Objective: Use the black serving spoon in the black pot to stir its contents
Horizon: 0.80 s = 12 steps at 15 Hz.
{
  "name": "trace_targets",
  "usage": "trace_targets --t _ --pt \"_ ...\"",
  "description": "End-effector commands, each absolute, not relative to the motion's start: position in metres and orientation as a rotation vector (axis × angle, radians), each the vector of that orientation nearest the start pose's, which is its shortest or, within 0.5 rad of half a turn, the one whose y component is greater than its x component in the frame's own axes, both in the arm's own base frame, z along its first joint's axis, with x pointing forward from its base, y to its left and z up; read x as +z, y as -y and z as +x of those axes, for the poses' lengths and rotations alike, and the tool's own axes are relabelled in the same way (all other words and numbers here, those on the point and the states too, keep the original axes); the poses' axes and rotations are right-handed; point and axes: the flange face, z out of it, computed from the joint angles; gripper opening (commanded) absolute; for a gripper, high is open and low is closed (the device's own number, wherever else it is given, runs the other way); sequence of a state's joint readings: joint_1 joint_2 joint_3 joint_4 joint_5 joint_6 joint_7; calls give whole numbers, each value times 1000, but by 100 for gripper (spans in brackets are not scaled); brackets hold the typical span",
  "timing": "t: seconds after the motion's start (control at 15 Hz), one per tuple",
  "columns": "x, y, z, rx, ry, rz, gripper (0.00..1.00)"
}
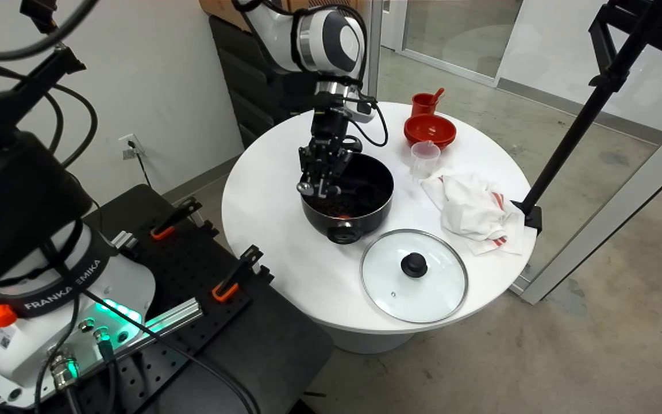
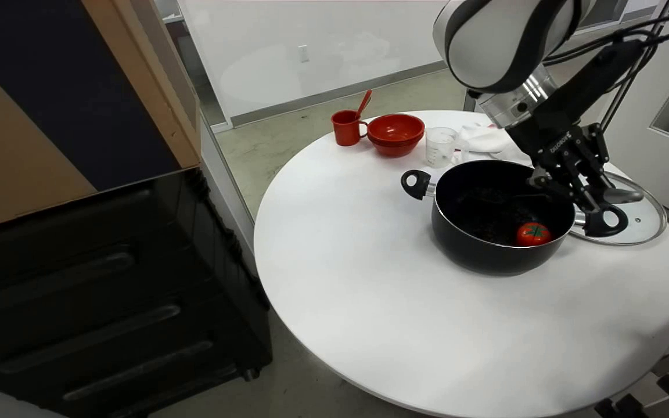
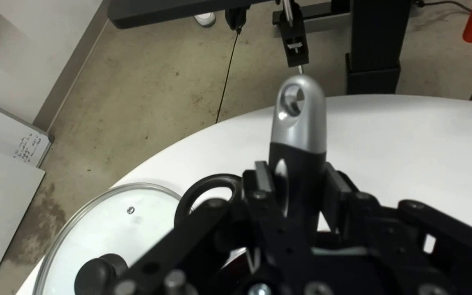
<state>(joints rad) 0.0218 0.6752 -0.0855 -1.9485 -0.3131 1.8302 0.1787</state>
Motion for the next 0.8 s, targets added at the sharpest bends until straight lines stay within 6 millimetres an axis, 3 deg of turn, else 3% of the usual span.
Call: trace_targets --t 0.0,0.07,0.33,0.4,0.53,0.6,0.67,0.73 --pt "106 53 489 1214 39 -3286 8" --pt "104 51 485 1151 79 -3319 26" --pt "98 44 472 1006 190 -3369 19" --pt "97 42 469 970 207 -3382 8" --pt "96 40 463 913 237 -3402 8" --pt "94 39 460 888 250 -3416 18" --pt "93 39 456 863 264 -3427 43" --pt "92 38 453 841 279 -3439 58"
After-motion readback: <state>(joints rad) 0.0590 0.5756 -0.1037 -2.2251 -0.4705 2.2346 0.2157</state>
